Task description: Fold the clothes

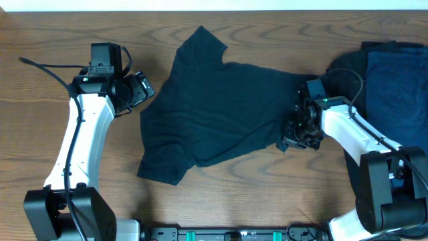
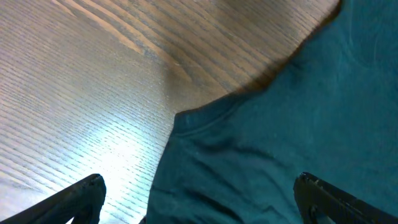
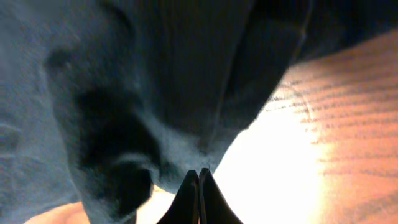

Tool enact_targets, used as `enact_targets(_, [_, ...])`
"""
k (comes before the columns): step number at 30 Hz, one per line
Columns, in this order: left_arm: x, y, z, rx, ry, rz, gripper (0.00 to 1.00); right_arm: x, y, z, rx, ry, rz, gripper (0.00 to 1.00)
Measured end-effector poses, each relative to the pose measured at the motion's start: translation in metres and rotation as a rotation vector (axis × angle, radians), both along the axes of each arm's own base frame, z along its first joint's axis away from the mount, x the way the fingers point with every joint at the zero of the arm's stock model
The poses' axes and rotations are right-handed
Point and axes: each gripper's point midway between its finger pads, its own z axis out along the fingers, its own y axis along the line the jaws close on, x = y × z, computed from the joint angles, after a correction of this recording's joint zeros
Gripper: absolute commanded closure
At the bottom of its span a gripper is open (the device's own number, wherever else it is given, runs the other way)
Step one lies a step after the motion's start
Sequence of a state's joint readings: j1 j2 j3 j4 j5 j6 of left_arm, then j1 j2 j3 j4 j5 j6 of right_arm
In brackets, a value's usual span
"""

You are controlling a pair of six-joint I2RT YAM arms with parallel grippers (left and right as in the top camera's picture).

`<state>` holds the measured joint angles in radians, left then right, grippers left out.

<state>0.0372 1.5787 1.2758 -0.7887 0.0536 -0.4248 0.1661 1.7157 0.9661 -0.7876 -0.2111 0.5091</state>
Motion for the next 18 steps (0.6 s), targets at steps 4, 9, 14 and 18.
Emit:
enact_targets(4, [0.000,0.000,0.000,0.000,0.000,0.000,0.02,0.007,0.002,0.000,0.009,-0.027,-0.010,0.99])
enact_targets(9, [0.000,0.000,0.000,0.000,0.000,0.000,0.02,0.013,0.009,0.002,0.037,-0.052,-0.009,0.99])
enact_targets(14, [0.000,0.000,0.000,0.000,0.000,0.000,0.02,0.013,0.018,0.003,0.050,-0.057,0.010,0.99])
enact_targets(18, [0.000,0.000,0.000,0.000,0.000,0.000,0.02,0.010,0.023,0.002,0.053,-0.055,0.025,0.99])
